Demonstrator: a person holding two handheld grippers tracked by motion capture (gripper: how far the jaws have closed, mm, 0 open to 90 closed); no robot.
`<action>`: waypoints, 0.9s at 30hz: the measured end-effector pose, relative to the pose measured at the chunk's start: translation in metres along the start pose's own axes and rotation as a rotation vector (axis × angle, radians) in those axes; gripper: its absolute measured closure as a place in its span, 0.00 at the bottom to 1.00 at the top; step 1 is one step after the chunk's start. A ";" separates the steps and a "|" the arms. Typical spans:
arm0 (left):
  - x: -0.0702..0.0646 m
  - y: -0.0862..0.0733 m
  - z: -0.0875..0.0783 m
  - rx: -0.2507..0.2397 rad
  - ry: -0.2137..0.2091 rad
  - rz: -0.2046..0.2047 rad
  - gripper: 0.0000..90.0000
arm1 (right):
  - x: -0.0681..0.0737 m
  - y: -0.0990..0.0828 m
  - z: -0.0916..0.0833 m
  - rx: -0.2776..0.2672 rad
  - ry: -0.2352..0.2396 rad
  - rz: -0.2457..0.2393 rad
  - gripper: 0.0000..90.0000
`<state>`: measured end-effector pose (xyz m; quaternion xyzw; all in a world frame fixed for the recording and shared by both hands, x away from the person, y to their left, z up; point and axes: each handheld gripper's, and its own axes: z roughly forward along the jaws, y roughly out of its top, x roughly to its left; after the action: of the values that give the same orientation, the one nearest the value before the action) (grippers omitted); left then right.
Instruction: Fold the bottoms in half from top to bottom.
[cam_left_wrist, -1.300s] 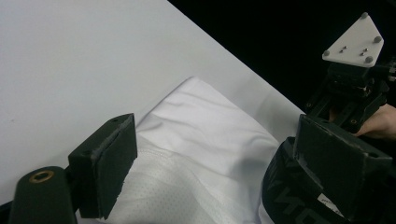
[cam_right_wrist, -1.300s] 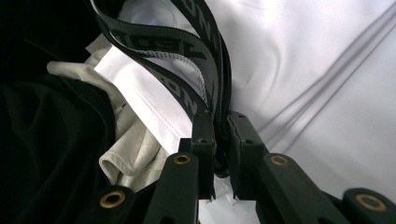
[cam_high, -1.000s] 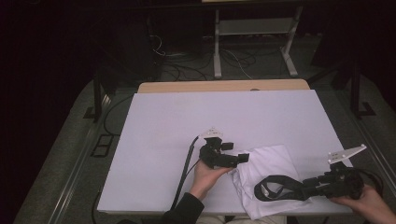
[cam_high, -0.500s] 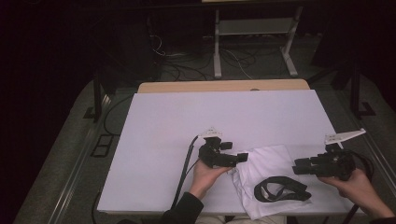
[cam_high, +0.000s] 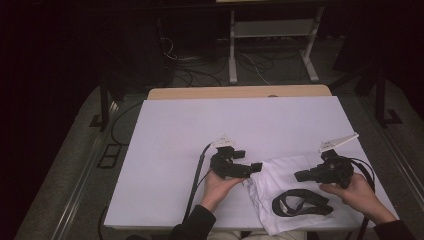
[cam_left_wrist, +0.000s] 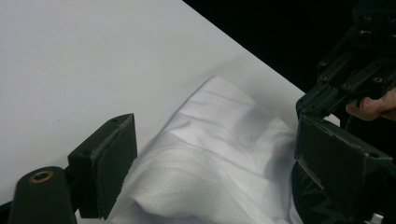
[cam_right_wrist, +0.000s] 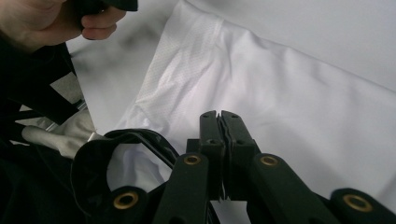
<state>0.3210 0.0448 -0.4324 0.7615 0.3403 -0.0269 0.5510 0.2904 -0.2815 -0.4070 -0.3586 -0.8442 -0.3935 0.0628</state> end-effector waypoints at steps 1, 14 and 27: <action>0.001 0.000 0.000 -0.002 0.001 -0.001 0.14 | 0.001 0.001 0.003 0.009 0.003 0.001 0.96; 0.010 -0.003 -0.009 -0.021 0.029 0.000 0.14 | 0.010 0.007 0.025 0.058 0.061 -0.014 0.98; 0.017 -0.003 -0.013 -0.025 0.053 -0.011 0.14 | 0.021 -0.002 0.023 0.071 0.125 -0.030 0.98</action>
<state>0.3277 0.0651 -0.4371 0.7531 0.3592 -0.0054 0.5511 0.2783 -0.2543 -0.4157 -0.3181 -0.8573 -0.3859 0.1221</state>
